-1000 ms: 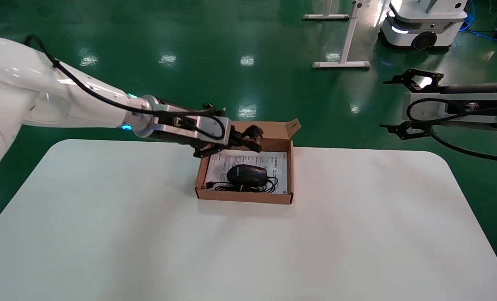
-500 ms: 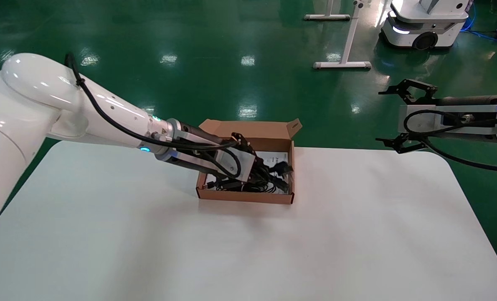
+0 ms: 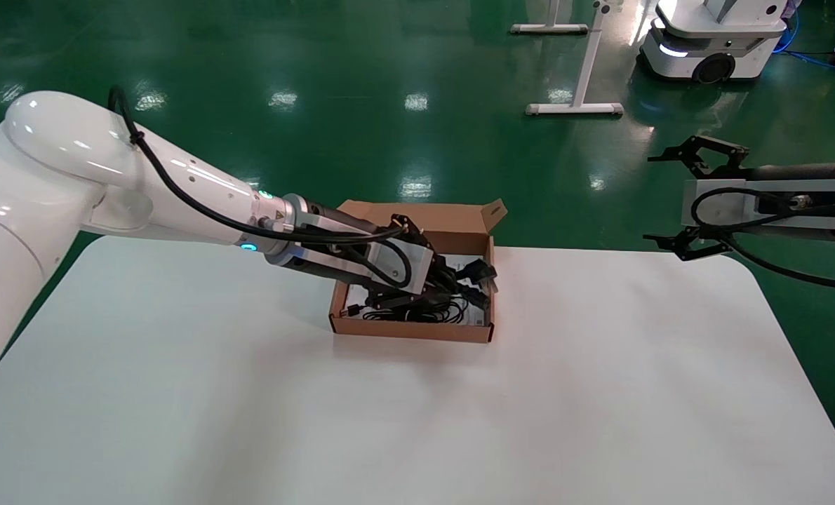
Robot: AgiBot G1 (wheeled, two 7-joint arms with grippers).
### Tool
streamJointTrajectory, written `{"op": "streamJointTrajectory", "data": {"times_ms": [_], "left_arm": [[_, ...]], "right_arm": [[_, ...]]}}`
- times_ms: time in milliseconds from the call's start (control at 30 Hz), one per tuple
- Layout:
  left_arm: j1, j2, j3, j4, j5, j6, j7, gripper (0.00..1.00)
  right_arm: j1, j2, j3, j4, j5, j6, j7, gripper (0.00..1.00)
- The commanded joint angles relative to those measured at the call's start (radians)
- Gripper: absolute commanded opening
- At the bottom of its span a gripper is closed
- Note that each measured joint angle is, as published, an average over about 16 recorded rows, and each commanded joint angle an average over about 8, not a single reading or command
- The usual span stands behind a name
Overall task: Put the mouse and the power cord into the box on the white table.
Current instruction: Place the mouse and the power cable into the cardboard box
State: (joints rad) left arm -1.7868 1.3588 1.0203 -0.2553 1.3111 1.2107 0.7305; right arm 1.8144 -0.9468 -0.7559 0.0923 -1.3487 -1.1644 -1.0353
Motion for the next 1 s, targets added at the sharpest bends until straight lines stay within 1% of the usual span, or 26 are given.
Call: {"op": "streamJointTrajectory", "data": {"times_ms": [33,100,133,167,367,400,433,800,1000], "left_arm": [[0.002,0.000,0.005,-0.003,-0.005,-0.010,-0.003,0.00],[0.005,0.000,0.010,-0.005,-0.008,-0.019,-0.006,0.00],[0.006,0.000,0.014,-0.006,-0.010,-0.024,-0.008,0.02],[0.007,0.000,0.017,-0.007,-0.011,-0.029,-0.009,0.08],[0.010,0.000,0.036,-0.016,-0.019,-0.053,-0.010,0.83],[0.010,0.000,0.038,-0.017,-0.021,-0.055,-0.010,0.94],[0.010,0.000,0.040,-0.018,-0.022,-0.057,-0.010,1.00],[0.013,0.000,0.050,-0.022,-0.032,-0.063,-0.012,1.00],[0.030,-0.018,0.030,-0.047,-0.045,-0.054,-0.034,1.00]], "right_arm": [[0.000,0.000,-0.001,-0.002,-0.001,-0.001,0.000,1.00],[0.002,0.001,-0.001,-0.002,-0.002,-0.001,0.000,1.00],[0.002,0.001,-0.001,-0.003,-0.002,0.000,0.000,1.00],[0.003,0.001,-0.001,-0.003,-0.002,0.000,0.000,1.00],[0.006,0.006,0.001,-0.009,0.001,-0.002,0.000,1.00],[0.006,0.007,0.002,-0.010,0.002,-0.003,0.001,1.00],[0.006,0.008,0.003,-0.012,0.004,-0.004,0.001,1.00],[0.005,0.013,0.021,-0.021,0.032,-0.021,0.010,1.00],[-0.001,0.015,0.021,-0.012,0.032,-0.020,0.019,1.00]]}}
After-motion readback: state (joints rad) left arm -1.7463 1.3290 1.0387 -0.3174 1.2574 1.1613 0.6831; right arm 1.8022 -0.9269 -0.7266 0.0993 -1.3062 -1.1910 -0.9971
